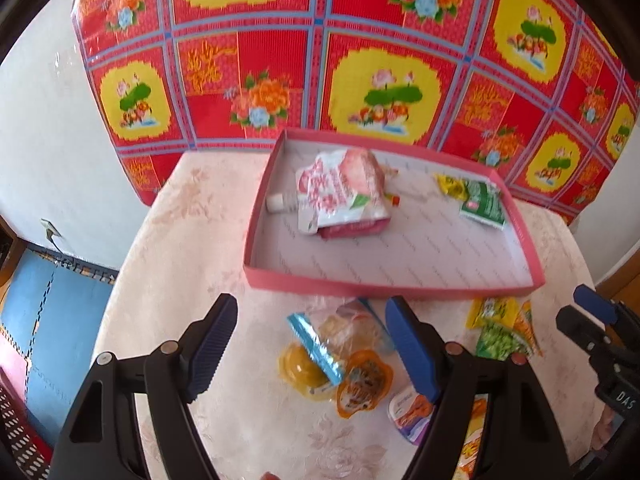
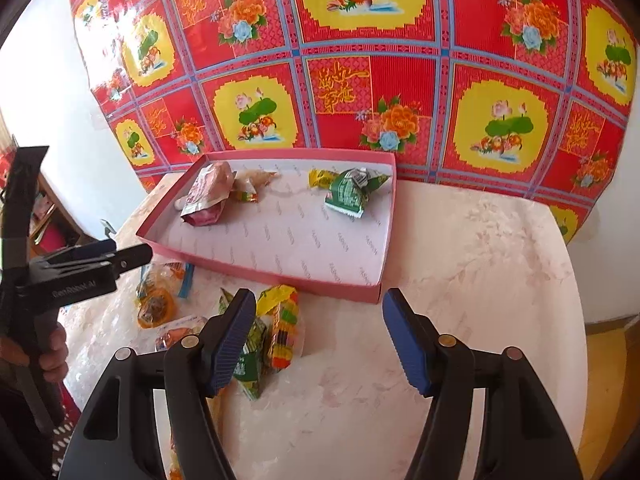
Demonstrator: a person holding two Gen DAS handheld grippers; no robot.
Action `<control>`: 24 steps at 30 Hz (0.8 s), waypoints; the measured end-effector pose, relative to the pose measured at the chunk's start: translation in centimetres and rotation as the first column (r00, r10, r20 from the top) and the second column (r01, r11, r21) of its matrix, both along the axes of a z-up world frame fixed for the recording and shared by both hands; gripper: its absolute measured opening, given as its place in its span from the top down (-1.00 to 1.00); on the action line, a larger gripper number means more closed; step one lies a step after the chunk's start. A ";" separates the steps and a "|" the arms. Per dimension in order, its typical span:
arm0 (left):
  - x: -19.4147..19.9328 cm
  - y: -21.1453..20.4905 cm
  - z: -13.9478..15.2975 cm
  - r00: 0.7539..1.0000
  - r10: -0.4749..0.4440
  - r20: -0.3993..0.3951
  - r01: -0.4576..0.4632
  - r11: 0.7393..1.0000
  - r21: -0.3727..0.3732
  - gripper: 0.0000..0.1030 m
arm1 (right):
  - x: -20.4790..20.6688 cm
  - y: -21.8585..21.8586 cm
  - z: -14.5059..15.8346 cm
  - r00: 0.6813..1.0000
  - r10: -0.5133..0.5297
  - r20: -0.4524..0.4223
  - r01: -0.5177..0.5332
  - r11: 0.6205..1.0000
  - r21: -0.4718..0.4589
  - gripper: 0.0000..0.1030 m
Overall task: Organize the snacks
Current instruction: 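Grasp the clear blue-edged snack bag with the left gripper while the right moves toward another green bag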
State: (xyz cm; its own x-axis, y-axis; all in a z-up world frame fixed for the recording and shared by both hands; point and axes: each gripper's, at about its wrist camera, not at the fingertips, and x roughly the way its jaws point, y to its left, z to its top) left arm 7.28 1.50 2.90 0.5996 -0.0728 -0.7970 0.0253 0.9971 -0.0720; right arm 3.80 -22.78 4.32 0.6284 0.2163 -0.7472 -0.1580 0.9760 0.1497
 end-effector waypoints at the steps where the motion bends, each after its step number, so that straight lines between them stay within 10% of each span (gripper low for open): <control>1: -0.1 0.0 -0.3 1.000 -0.004 -0.009 0.004 1.000 -0.004 -0.55 | -0.1 0.0 -0.1 1.000 -0.004 -0.004 0.004 1.000 0.004 -0.31; 24: 1.1 -2.5 -3.9 0.998 -0.041 -0.040 0.041 0.999 -0.003 0.04 | -0.3 -0.4 -2.2 0.997 -0.008 -0.072 0.012 0.999 0.052 -0.31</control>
